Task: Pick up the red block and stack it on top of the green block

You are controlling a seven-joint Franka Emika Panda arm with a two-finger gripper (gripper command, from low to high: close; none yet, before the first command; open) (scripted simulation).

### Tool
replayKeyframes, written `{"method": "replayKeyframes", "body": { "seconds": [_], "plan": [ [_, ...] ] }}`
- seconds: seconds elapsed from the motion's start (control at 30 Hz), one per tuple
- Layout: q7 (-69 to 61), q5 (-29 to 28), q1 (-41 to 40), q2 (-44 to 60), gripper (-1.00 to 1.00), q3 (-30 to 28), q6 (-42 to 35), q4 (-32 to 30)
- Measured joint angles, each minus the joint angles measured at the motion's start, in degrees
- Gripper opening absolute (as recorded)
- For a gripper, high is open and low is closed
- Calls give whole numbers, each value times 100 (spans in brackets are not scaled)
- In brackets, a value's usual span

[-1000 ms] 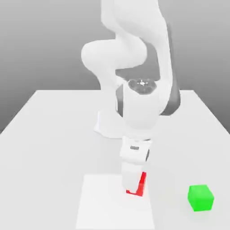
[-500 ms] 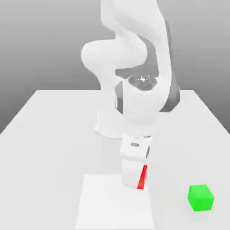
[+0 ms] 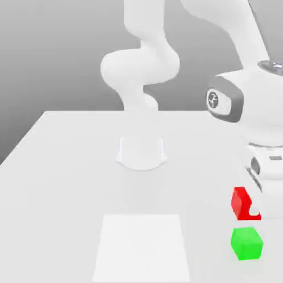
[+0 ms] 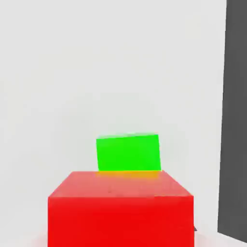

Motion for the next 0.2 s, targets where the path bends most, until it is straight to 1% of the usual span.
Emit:
{"method": "replayKeyframes", "body": {
  "seconds": [0.07, 0.1, 0.2],
  "plan": [
    [41, -54, 26, 395, -100, -30, 356, 36],
    [55, -72, 31, 506, 100, -39, 457, 43],
    [55, -72, 31, 506, 100, -39, 457, 43]
  ]
}}
